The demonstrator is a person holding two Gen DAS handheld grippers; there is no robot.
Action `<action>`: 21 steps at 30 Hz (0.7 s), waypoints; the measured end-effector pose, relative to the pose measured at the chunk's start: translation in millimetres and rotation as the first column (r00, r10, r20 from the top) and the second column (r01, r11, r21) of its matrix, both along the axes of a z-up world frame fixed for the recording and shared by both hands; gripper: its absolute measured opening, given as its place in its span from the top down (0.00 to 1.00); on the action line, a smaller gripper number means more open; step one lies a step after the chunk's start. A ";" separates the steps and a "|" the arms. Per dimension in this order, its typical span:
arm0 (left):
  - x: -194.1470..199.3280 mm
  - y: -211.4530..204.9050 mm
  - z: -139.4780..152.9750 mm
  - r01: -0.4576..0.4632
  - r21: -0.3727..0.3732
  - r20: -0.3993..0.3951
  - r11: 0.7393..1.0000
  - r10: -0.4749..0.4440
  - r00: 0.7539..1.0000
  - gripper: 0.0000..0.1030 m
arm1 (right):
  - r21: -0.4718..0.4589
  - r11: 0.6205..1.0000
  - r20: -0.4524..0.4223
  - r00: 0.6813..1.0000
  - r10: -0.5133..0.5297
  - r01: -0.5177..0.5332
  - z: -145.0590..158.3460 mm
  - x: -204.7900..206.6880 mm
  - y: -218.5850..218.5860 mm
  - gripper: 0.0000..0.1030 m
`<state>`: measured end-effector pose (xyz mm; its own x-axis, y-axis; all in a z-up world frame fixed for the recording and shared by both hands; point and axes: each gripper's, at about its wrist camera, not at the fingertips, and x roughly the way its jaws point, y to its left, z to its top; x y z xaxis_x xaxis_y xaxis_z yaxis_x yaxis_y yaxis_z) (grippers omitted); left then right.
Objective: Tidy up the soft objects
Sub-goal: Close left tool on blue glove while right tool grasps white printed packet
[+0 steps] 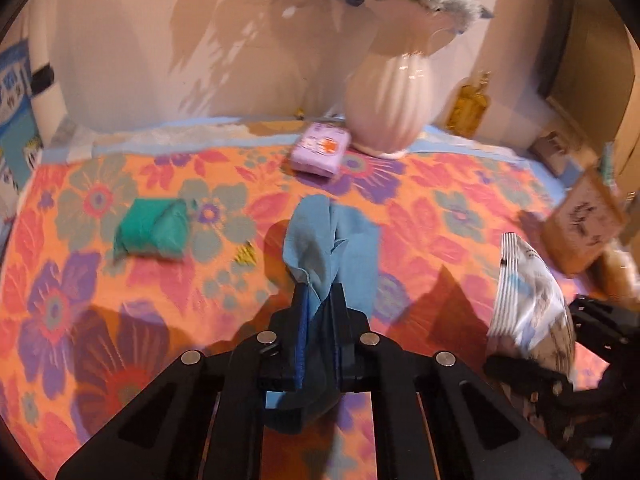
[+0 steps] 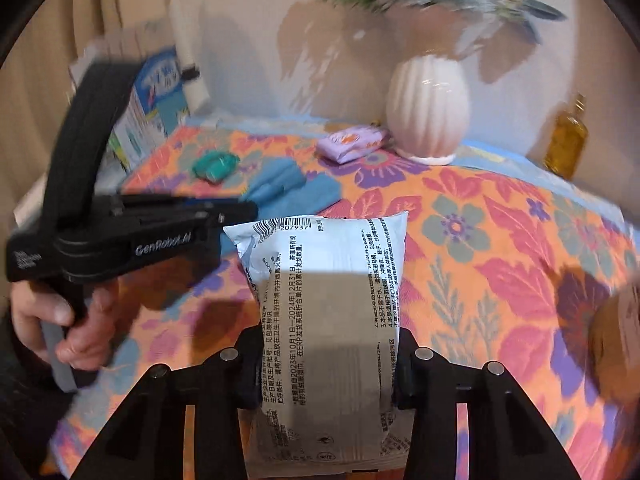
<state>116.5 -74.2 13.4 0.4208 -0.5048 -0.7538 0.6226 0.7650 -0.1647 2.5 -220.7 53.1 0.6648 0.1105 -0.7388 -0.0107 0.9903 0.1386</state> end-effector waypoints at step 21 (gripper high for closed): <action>-85.2 -17.1 -18.6 0.104 0.222 0.129 0.970 -0.135 0.982 0.45 | 0.099 0.982 -0.065 0.986 -0.157 0.162 -11.2 -57.5 -29.8 0.55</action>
